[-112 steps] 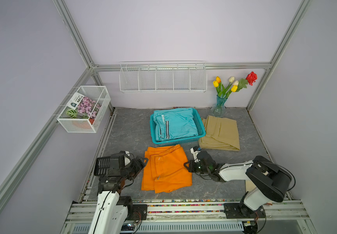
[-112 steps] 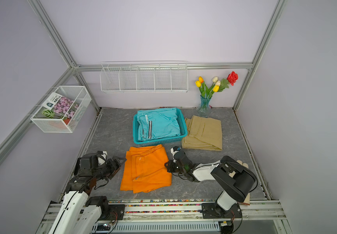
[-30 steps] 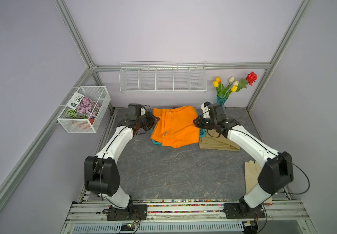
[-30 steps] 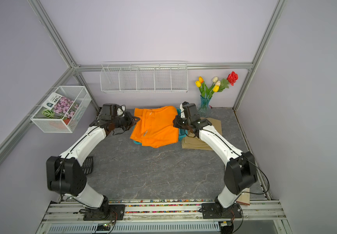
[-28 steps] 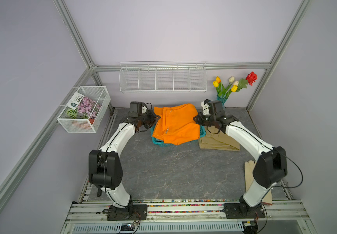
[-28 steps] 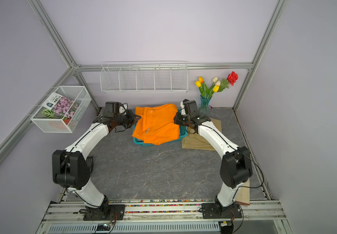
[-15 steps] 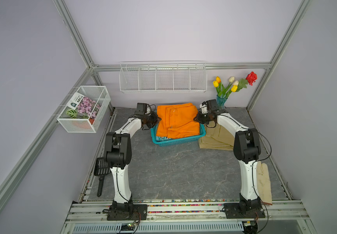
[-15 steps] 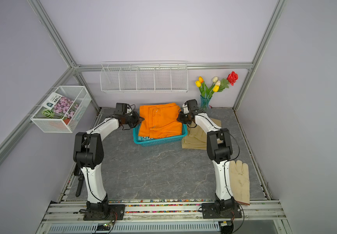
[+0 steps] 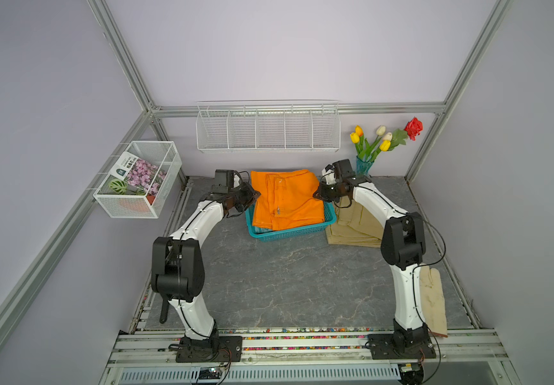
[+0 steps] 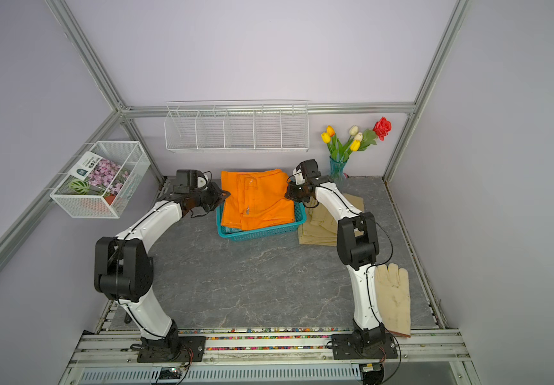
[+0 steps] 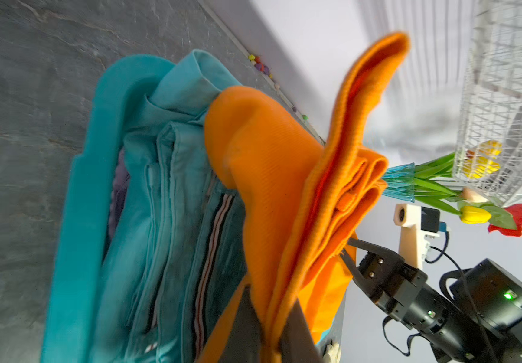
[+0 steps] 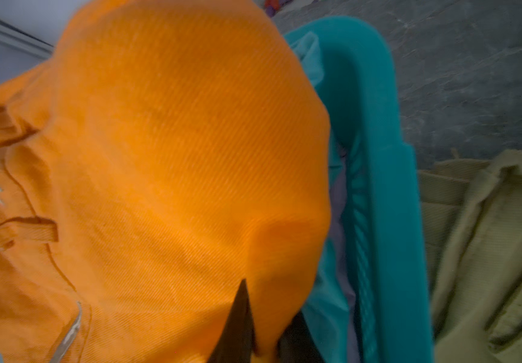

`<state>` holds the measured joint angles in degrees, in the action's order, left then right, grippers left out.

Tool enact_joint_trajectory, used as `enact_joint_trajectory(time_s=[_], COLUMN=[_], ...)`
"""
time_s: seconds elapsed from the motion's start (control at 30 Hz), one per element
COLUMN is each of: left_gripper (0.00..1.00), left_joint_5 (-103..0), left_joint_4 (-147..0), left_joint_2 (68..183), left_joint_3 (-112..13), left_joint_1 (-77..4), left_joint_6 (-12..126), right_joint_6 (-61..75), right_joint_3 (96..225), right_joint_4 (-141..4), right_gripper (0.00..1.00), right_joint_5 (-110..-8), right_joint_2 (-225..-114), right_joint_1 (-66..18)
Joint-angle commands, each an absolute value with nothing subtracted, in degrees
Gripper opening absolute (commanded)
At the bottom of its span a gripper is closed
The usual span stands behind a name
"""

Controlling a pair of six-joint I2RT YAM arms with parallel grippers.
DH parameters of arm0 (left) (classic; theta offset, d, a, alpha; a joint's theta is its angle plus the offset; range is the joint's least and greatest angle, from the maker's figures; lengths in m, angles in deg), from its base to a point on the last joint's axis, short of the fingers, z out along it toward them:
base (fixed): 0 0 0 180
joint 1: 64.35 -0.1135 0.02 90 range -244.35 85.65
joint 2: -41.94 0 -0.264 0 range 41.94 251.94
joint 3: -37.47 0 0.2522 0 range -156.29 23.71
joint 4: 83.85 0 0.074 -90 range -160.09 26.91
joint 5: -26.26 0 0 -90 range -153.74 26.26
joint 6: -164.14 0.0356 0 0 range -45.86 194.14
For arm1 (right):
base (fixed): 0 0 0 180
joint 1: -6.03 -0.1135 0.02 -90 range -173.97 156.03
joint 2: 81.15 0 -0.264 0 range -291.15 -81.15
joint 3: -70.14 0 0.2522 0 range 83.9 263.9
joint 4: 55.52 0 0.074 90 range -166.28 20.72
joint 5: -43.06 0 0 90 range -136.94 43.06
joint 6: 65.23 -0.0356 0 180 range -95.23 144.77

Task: Put the folded long pants in the basket
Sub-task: Place the long pant in the basket.

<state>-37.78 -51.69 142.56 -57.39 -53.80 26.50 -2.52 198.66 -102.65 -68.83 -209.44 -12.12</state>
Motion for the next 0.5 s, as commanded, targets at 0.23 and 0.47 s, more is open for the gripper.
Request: enact_joint_trajectory(time_s=[0.23, 0.47], left_gripper=[0.00, 0.03], left_joint_5=[-43.8, -45.2], left_joint_4=[-48.2, -48.4], left_joint_2=[148.2, 149.8], left_joint_3=[-57.2, -56.6], left_joint_1=[-55.3, -55.2], left_joint_6=[27.6, 28.2], right_joint_6=[-2.0, -1.8], right_joint_3=[198.6, 192.0], right_joint_4=[-108.7, -104.8], right_gripper=[0.00, 0.24], right_joint_5=[-62.2, -59.5], right_joint_2=[-210.6, -205.9], right_joint_1=[-11.5, -11.5])
